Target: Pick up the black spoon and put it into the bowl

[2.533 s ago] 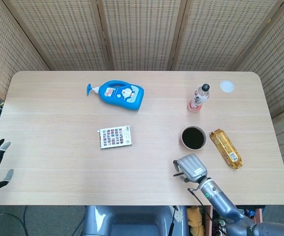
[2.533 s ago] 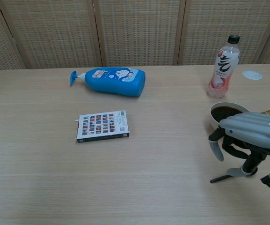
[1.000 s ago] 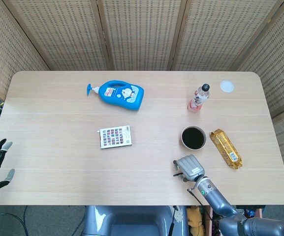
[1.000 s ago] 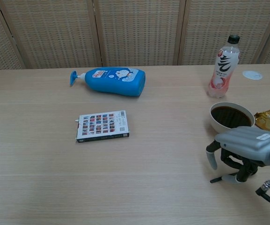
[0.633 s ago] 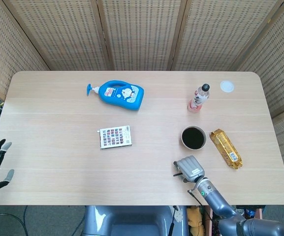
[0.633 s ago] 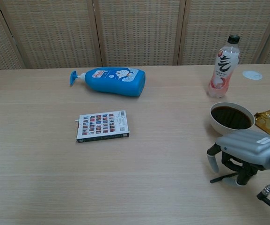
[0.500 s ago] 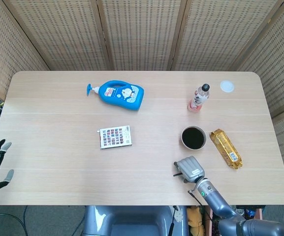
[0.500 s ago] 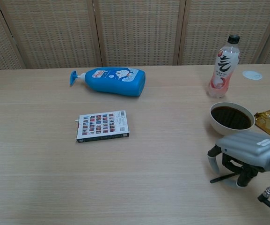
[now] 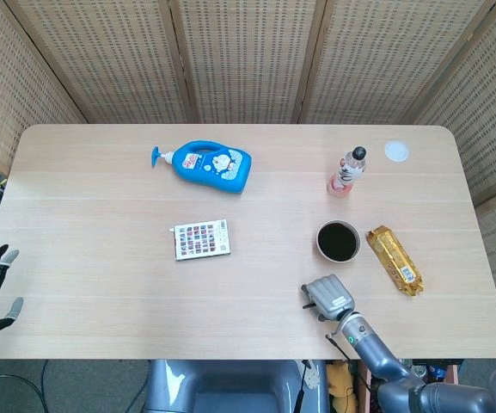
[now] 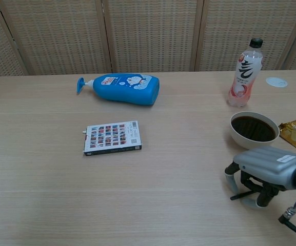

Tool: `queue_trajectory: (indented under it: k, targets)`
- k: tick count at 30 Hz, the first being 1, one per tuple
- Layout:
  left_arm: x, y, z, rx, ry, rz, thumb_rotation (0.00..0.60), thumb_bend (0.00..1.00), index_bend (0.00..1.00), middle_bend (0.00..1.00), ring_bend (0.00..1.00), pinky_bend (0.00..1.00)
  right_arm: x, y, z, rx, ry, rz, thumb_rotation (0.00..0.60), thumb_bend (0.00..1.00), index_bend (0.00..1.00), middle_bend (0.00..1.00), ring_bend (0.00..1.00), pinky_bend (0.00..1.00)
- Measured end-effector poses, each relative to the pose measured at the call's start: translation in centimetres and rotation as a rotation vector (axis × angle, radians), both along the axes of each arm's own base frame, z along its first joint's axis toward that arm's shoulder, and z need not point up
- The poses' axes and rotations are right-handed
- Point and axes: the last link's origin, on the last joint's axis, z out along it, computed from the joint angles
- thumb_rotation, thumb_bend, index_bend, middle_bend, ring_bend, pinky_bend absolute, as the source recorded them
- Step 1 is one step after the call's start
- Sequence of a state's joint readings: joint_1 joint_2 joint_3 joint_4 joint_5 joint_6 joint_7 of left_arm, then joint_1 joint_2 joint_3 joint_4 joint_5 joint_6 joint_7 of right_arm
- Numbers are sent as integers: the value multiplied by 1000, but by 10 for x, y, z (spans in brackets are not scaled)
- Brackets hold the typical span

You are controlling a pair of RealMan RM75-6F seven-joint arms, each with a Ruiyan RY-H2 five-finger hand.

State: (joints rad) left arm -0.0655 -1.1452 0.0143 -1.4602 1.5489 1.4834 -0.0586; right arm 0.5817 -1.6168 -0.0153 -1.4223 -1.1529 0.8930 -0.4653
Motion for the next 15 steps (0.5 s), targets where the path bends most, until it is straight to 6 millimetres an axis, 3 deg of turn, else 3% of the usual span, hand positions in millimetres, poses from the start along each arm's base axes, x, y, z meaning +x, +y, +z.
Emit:
queue_trajectory:
  k: [15]
  targets:
    - [-3,-1,0,1,-1,7,600,419,0,0,0,0,2,1,-6,7,7,-2,600,503,564,934,947,1000]
